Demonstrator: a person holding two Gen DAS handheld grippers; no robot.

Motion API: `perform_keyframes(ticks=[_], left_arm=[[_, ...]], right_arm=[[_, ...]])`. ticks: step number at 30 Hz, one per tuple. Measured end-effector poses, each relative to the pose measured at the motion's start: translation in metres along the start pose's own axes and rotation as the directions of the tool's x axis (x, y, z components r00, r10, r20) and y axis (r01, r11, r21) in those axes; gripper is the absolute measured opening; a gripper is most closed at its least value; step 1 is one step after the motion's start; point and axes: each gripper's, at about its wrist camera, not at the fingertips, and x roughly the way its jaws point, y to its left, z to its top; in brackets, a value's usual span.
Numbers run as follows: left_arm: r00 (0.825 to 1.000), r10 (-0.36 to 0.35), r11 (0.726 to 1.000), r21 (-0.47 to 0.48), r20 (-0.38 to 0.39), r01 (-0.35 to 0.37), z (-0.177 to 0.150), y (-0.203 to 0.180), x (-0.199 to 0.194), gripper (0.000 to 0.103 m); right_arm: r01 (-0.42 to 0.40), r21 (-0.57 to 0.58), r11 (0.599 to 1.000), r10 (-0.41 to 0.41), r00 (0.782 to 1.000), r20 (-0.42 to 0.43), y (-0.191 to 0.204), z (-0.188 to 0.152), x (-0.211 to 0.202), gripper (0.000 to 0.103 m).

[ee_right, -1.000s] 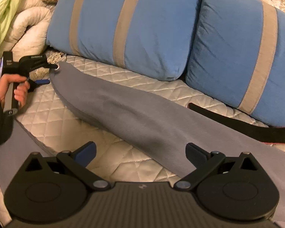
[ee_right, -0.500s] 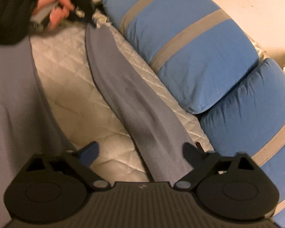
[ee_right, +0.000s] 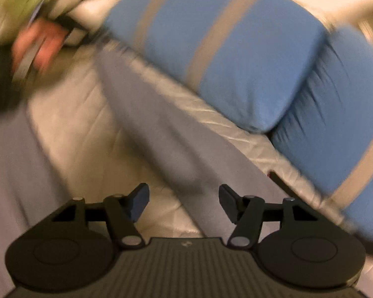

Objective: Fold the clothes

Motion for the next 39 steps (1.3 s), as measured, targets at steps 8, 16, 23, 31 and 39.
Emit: perform_keyframes(ticks=[8, 16, 23, 31, 39], left_arm=[[0.999, 0.040, 0.999, 0.012, -0.017, -0.040, -0.002, 0.006, 0.005, 0.003], [0.998, 0.050, 0.999, 0.021, -0.024, -0.049, -0.004, 0.006, 0.007, 0.003], [0.998, 0.060, 0.998, 0.035, -0.030, -0.059, -0.005, 0.005, 0.009, 0.003], [0.997, 0.073, 0.997, 0.034, -0.035, -0.072, -0.006, 0.005, 0.012, 0.003], [0.996, 0.082, 0.996, 0.028, -0.035, -0.081, -0.008, 0.005, 0.012, 0.003]], right_arm=[[0.050, 0.284, 0.958, -0.010, 0.990, -0.142, -0.080, -0.017, 0.043, 0.048], [0.121, 0.287, 0.950, -0.089, 0.989, -0.122, -0.092, -0.006, 0.052, 0.001], [0.207, 0.155, 0.966, -0.194, 0.977, -0.093, -0.090, 0.000, 0.076, 0.001], [0.192, 0.081, 0.978, -0.185, 0.979, -0.079, -0.082, 0.005, 0.065, 0.041], [0.095, -0.225, 0.970, -0.101, 0.995, -0.016, -0.006, -0.023, -0.012, 0.050]])
